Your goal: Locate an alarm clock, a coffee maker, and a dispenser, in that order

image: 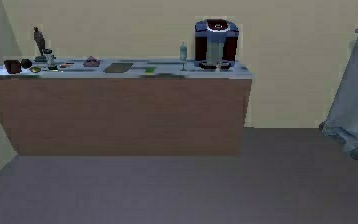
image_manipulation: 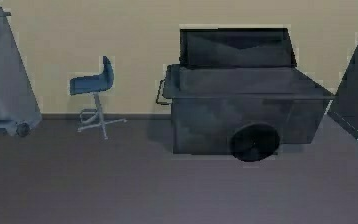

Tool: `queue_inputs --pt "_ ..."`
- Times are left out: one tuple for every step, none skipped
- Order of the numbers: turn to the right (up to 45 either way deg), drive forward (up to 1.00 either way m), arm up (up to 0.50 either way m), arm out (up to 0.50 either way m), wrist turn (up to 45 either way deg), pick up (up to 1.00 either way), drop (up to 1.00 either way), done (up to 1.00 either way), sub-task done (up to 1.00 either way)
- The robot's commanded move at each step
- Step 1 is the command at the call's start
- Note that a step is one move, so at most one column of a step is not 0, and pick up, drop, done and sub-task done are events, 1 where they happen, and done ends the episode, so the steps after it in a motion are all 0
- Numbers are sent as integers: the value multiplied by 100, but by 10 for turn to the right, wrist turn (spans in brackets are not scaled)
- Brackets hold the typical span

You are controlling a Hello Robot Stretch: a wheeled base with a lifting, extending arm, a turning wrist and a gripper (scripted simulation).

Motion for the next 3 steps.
queue_inputs --pt "0 25 0 0 0 0 0 0 0" --pt "-120 0 0 0 0 0 0 0 0" --pt "0 100 0 0 0 0 0 0 0"
